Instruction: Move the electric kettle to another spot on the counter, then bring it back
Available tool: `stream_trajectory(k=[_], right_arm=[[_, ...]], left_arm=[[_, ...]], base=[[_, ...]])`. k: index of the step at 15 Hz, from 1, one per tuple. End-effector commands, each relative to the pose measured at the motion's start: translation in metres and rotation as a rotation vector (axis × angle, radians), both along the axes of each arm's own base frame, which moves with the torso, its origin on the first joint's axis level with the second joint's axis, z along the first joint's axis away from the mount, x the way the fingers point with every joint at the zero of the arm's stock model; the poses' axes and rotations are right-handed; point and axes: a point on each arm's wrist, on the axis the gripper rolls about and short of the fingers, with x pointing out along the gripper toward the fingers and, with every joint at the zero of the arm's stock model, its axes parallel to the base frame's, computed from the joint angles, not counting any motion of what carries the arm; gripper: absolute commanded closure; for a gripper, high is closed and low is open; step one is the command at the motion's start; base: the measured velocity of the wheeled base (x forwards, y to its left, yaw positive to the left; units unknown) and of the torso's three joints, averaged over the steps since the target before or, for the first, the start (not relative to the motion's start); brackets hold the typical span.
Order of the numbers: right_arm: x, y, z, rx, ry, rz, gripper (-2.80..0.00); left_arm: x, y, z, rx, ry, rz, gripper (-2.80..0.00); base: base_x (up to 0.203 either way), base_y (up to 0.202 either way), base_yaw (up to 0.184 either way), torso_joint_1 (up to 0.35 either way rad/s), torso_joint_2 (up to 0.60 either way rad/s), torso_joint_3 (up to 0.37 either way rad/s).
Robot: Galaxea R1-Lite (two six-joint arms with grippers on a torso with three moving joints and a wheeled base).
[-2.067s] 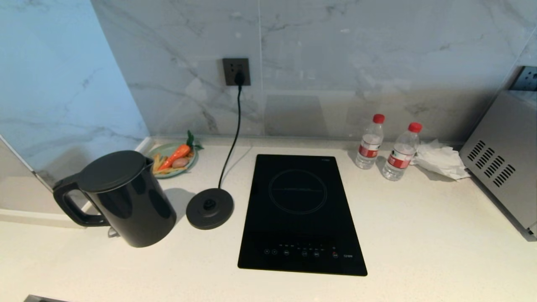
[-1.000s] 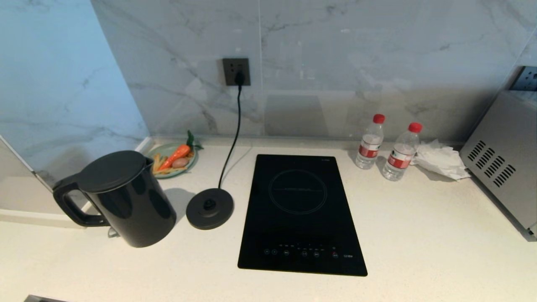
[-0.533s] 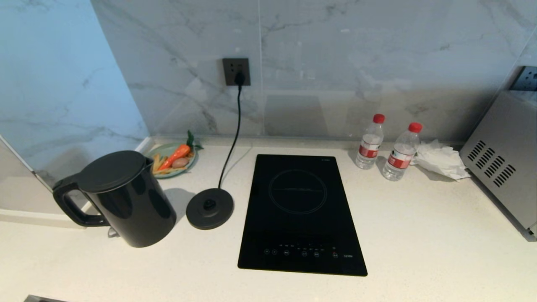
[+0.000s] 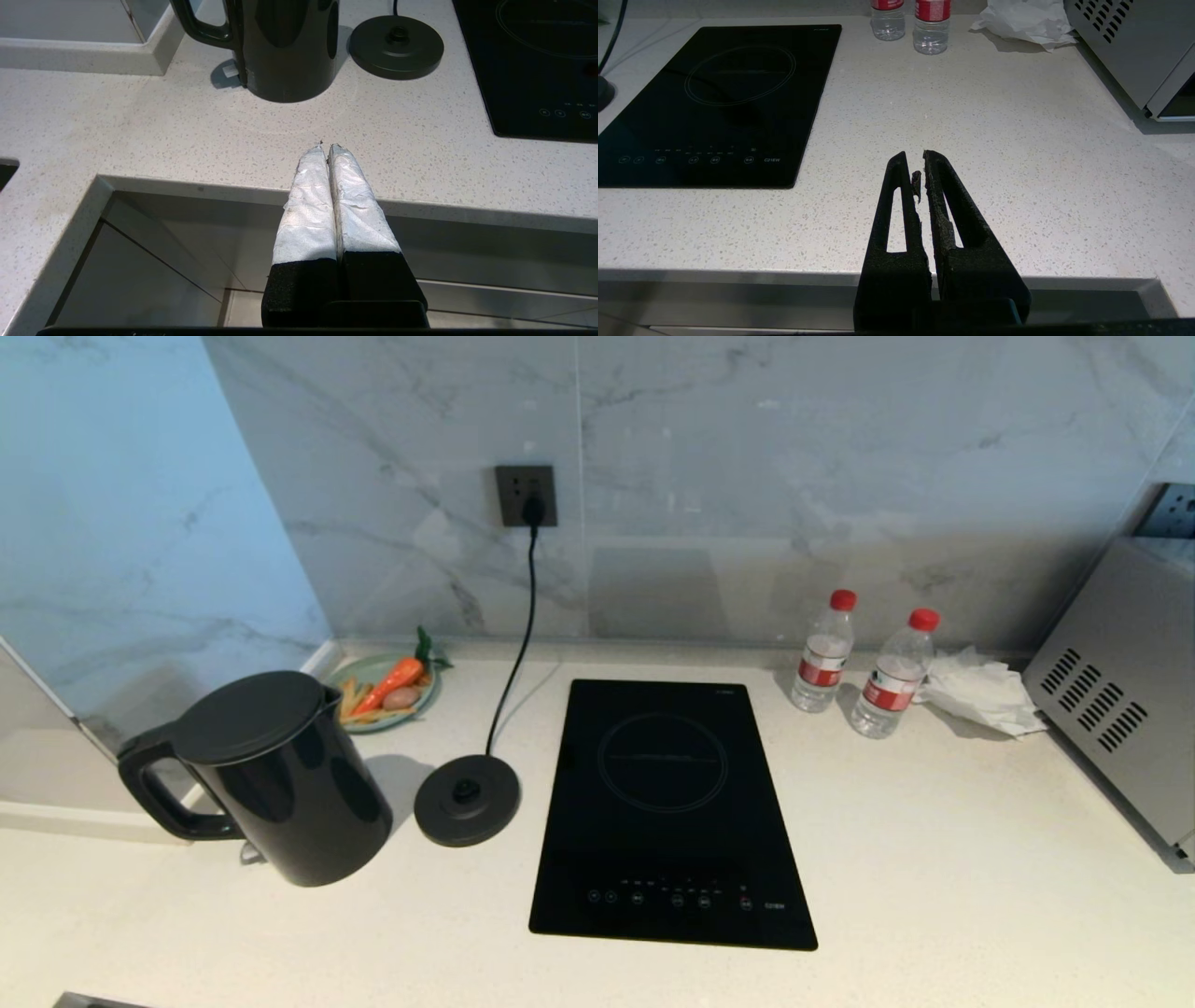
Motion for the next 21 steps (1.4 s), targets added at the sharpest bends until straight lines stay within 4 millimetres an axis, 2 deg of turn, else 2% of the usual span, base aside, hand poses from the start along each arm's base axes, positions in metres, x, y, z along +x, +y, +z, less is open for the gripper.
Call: stream_trajectory(k=[1, 21], right_arm=[[-0.0001, 0.0, 0.0002, -0.001, -0.002, 0.0, 0.0], [-0.0001, 0.0, 0.0002, -0.001, -0.001, 0.0, 0.0]], left_arm=[[0.0002, 0.0, -0.0001, -0.001, 0.004, 0.005, 0.0], [0.0002, 0.0003, -0.0001, -0.001, 0.004, 0.013, 0.0]], base=[[0.0, 0.0, 0.0, 0.0, 0.0, 0.073], [0.0, 0.0, 0.0, 0.002, 0.0, 0.177]])
